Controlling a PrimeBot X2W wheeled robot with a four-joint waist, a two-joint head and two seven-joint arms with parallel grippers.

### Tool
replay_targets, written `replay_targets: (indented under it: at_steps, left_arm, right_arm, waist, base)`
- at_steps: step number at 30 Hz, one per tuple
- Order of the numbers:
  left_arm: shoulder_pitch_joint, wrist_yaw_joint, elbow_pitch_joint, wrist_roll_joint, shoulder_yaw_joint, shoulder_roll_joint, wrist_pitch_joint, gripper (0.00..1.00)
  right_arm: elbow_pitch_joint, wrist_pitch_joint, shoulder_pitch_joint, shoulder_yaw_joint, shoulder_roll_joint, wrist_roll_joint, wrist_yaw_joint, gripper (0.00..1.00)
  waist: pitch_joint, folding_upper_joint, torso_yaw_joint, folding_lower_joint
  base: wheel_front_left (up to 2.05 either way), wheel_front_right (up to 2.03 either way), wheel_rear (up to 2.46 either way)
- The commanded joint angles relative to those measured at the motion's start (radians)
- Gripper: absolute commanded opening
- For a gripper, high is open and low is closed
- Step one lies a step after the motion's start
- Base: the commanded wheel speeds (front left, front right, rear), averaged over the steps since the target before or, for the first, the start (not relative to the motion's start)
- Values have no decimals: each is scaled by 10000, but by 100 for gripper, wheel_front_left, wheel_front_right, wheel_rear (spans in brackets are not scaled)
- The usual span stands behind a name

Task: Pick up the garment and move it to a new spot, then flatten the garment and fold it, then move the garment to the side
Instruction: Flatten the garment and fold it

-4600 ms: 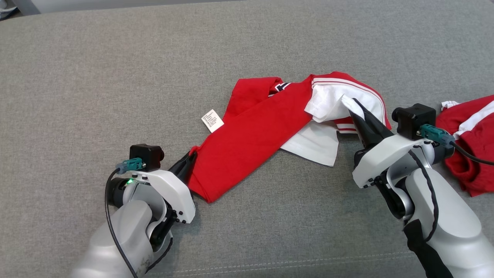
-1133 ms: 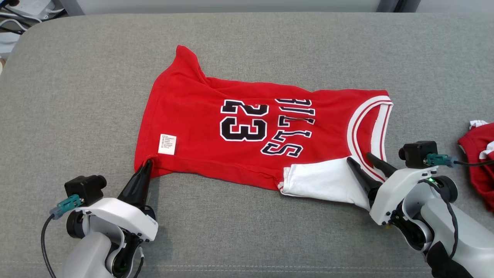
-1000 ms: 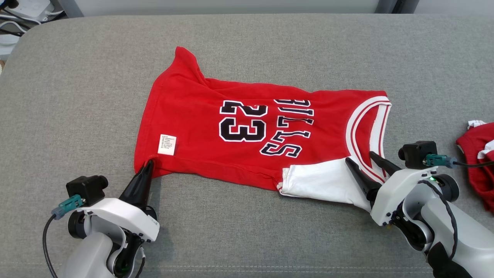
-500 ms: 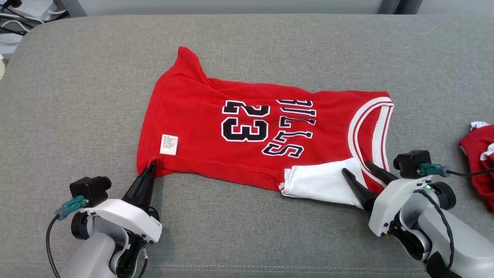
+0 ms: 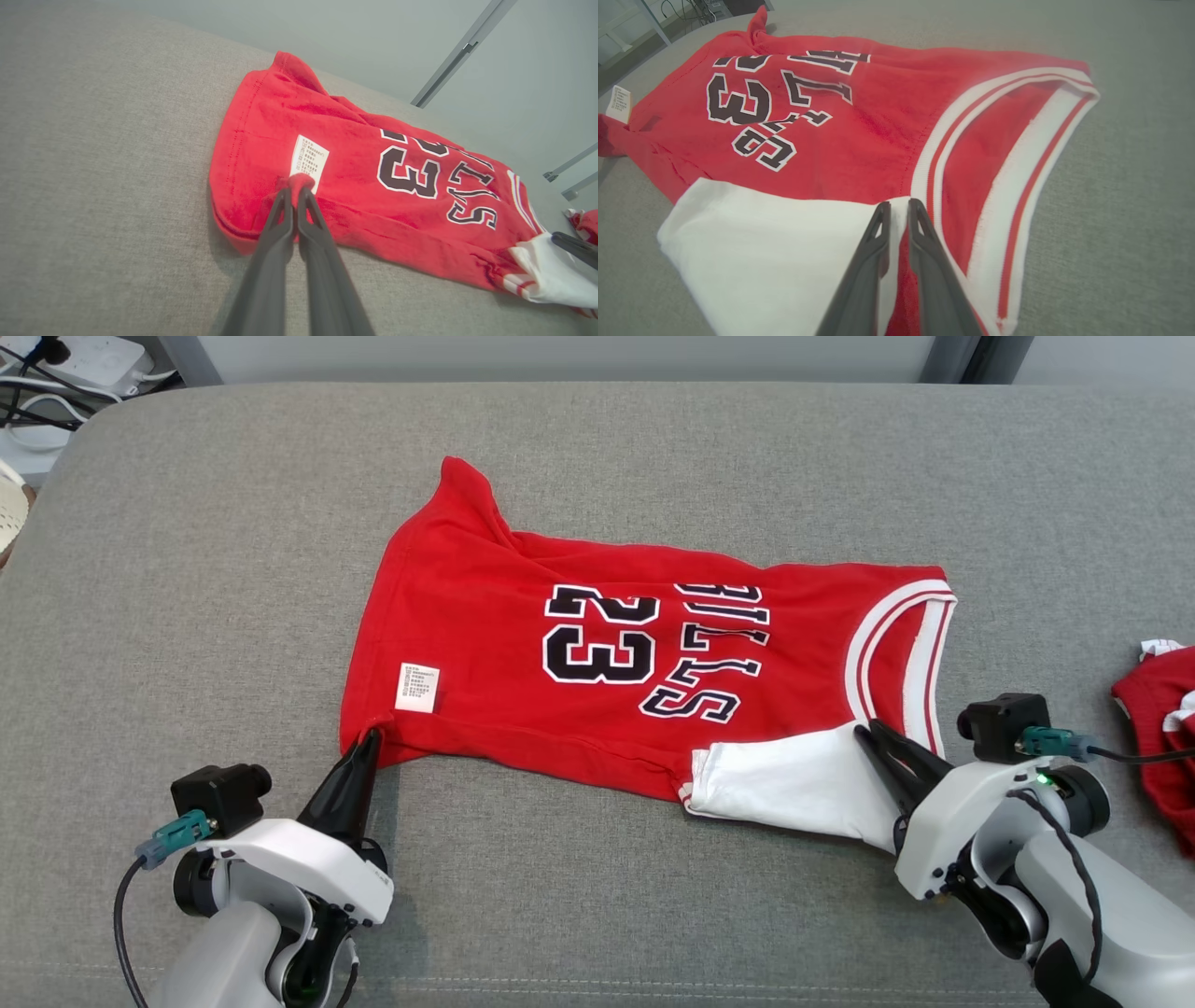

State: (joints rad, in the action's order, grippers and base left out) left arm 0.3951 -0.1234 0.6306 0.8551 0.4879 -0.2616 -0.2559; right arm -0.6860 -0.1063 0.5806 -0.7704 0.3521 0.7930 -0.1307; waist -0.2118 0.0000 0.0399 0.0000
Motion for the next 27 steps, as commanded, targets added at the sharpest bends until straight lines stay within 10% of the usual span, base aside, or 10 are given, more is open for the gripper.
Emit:
replay_targets:
  at_steps: [1, 3, 11, 14, 19, 27]
  left_arm:
    - [178, -73, -134, 12, -314, -240, -59, 0]
    - [168, -73, -119, -6, -309, -228, -59, 0]
    - [147, -73, -78, -56, -265, -163, -59, 0]
    - [165, -73, -83, -48, -237, -139, -59, 0]
    - [206, -73, -82, -32, -182, -130, -59, 0]
    - [255, -73, -61, 37, -115, -133, -59, 0]
  right_arm:
    - [238, -221, -130, 56, 132, -96, 0, 15]
    - [283, -281, -140, 153, 175, -71, 0, 0]
    - [529, -157, -203, 232, 303, -149, 0, 4]
    - [623, -48, -255, 97, 212, -245, 0, 100]
    - [501, 210, -245, -89, 42, -469, 0, 97]
    - [204, 507, -213, -76, -51, -714, 0, 39]
  waist:
    - [35, 0, -6, 0]
    - [77, 0, -14, 0]
    - [130, 0, -55, 0]
    - [69, 0, -41, 0]
    - [-31, 0, 13, 0]
    - [-90, 0, 93, 0]
  base:
    - [0, 0, 0]
    - [0, 0, 0]
    - [0, 0, 0]
    - [0, 0, 0]
    - [0, 0, 0]
    - [0, 0, 0]
